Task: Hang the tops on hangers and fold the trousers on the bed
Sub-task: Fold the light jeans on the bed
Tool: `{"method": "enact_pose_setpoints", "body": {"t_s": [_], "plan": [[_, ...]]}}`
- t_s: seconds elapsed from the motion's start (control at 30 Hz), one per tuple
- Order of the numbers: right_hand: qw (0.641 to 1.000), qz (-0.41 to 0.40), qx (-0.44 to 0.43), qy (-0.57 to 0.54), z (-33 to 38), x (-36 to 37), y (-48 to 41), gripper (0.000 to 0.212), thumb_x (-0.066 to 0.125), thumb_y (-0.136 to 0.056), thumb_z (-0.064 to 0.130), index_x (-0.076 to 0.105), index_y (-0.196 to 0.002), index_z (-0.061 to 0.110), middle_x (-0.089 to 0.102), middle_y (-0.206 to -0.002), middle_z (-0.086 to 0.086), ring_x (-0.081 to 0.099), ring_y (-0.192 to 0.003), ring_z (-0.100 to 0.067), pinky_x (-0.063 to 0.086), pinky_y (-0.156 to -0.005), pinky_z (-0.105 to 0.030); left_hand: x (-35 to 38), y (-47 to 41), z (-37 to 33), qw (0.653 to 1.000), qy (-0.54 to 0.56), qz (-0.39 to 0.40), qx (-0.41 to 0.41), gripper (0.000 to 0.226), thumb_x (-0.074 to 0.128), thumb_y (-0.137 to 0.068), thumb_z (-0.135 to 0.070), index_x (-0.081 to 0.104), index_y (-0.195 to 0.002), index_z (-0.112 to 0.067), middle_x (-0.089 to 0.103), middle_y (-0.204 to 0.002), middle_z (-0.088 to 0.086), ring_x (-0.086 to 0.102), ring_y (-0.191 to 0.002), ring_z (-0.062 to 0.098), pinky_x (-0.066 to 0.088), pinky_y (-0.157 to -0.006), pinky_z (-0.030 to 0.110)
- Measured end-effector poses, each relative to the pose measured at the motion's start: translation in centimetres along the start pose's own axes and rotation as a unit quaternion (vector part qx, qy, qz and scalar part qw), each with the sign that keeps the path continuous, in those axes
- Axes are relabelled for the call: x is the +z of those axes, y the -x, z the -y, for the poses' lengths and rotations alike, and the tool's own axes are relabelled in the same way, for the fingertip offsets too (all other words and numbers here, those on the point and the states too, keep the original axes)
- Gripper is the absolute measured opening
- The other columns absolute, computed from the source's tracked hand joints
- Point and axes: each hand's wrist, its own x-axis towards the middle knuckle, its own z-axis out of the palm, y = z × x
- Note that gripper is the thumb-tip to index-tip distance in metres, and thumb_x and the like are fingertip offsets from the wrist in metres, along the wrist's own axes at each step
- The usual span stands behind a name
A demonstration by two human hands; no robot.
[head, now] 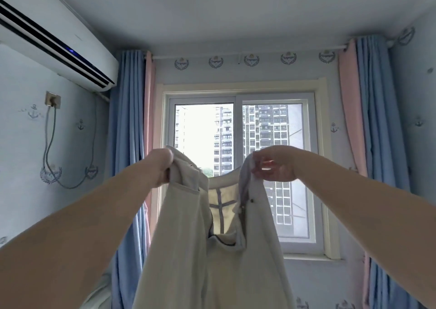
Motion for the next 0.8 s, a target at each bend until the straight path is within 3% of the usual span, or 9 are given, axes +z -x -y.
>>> {"method": "enact_pose_setpoints", "body": {"t_s": [0.1,0.17,0.27,0.33,0.47,0.53,0.6,0.7,0.8], "plan": [[0.998,0.025,-0.020,0.055,0.4,2.4,0.5,0.016,0.064,-0.091,0.001,0.067,-0.077,0.007,0.069,-0.068,-0.003,0.058,-0.058,-0.010,0.040,-0.055,-0.021,3.1,2.0,0.2,0.998,0.005,0.060,0.027,0.026,0.036,-0.102,0.001,0.055,-0.118,0.008,0.065,-0.112,0.027,0.067,-0.097,0.035,0.061,-0.077,0.045],[0.996,0.029,-0.040,0.081,0.8,3.6,0.8,0.019,0.065,-0.093,0.007,0.067,-0.075,0.012,0.068,-0.064,0.002,0.053,-0.059,-0.007,0.031,-0.056,-0.019,4.8,2.9,0.5,0.995,0.005,0.093,0.040,0.023,0.040,-0.103,-0.001,0.055,-0.118,0.005,0.065,-0.114,0.029,0.066,-0.096,0.035,0.058,-0.088,0.049],[0.996,0.022,-0.062,0.067,1.3,4.7,1.1,0.014,0.071,-0.091,0.014,0.069,-0.077,0.012,0.068,-0.072,-0.001,0.058,-0.064,-0.010,0.039,-0.061,-0.019,6.5,4.0,1.3,0.990,-0.001,0.122,0.064,0.015,0.043,-0.103,-0.005,0.058,-0.105,-0.009,0.068,-0.103,0.019,0.067,-0.089,0.032,0.058,-0.089,0.050],[0.996,0.013,-0.073,0.058,1.4,5.1,1.4,0.007,0.073,-0.088,0.012,0.069,-0.083,0.010,0.069,-0.076,-0.003,0.060,-0.069,-0.013,0.046,-0.067,-0.021,7.2,4.4,1.9,0.984,0.009,0.161,0.076,0.016,0.052,-0.098,-0.010,0.059,-0.113,-0.011,0.068,-0.102,0.014,0.065,-0.089,0.029,0.056,-0.092,0.050],[0.996,0.012,-0.078,0.052,1.6,6.0,1.6,0.024,0.067,-0.092,0.011,0.072,-0.069,0.011,0.069,-0.073,-0.002,0.061,-0.064,-0.013,0.048,-0.061,-0.022,8.0,5.3,3.6,0.971,-0.003,0.219,0.091,0.051,0.075,-0.076,-0.012,0.053,-0.122,-0.016,0.068,-0.113,0.012,0.070,-0.096,0.028,0.059,-0.090,0.047],[0.996,0.008,-0.072,0.045,1.7,6.4,1.8,0.015,0.066,-0.092,0.010,0.072,-0.077,0.010,0.069,-0.074,-0.002,0.061,-0.064,-0.013,0.049,-0.055,-0.023,8.6,5.6,4.5,0.972,-0.009,0.203,0.121,0.058,0.083,-0.066,-0.017,0.054,-0.117,-0.015,0.069,-0.112,0.014,0.072,-0.098,0.030,0.062,-0.083,0.047],[0.995,0.006,-0.080,0.050,1.5,6.5,2.1,0.012,0.066,-0.092,0.012,0.070,-0.081,0.010,0.070,-0.071,-0.001,0.061,-0.064,-0.014,0.050,-0.056,-0.024,9.2,5.5,5.2,0.974,-0.019,0.162,0.154,0.050,0.081,-0.066,-0.017,0.060,-0.111,-0.011,0.071,-0.109,0.017,0.072,-0.097,0.033,0.062,-0.081,0.051],[0.980,-0.048,-0.155,0.111,0.9,5.1,2.2,0.013,0.070,-0.091,0.021,0.072,-0.096,0.009,0.071,-0.096,-0.008,0.061,-0.078,-0.017,0.050,-0.071,-0.029,9.1,4.8,5.4,0.977,-0.011,0.108,0.182,0.027,0.075,-0.080,-0.007,0.065,-0.105,-0.008,0.072,-0.105,0.017,0.070,-0.101,0.036,0.059,-0.087,0.053],[0.960,-0.123,-0.177,0.179,-1.1,2.0,1.7,0.062,0.073,-0.088,0.043,0.054,-0.139,0.014,0.056,-0.140,-0.012,0.055,-0.112,-0.023,0.044,-0.087,-0.036,7.9,4.2,4.8,0.974,0.019,0.124,0.187,0.022,0.073,-0.086,-0.004,0.066,-0.106,-0.011,0.071,-0.109,0.016,0.070,-0.103,0.034,0.059,-0.089,0.050]]}}
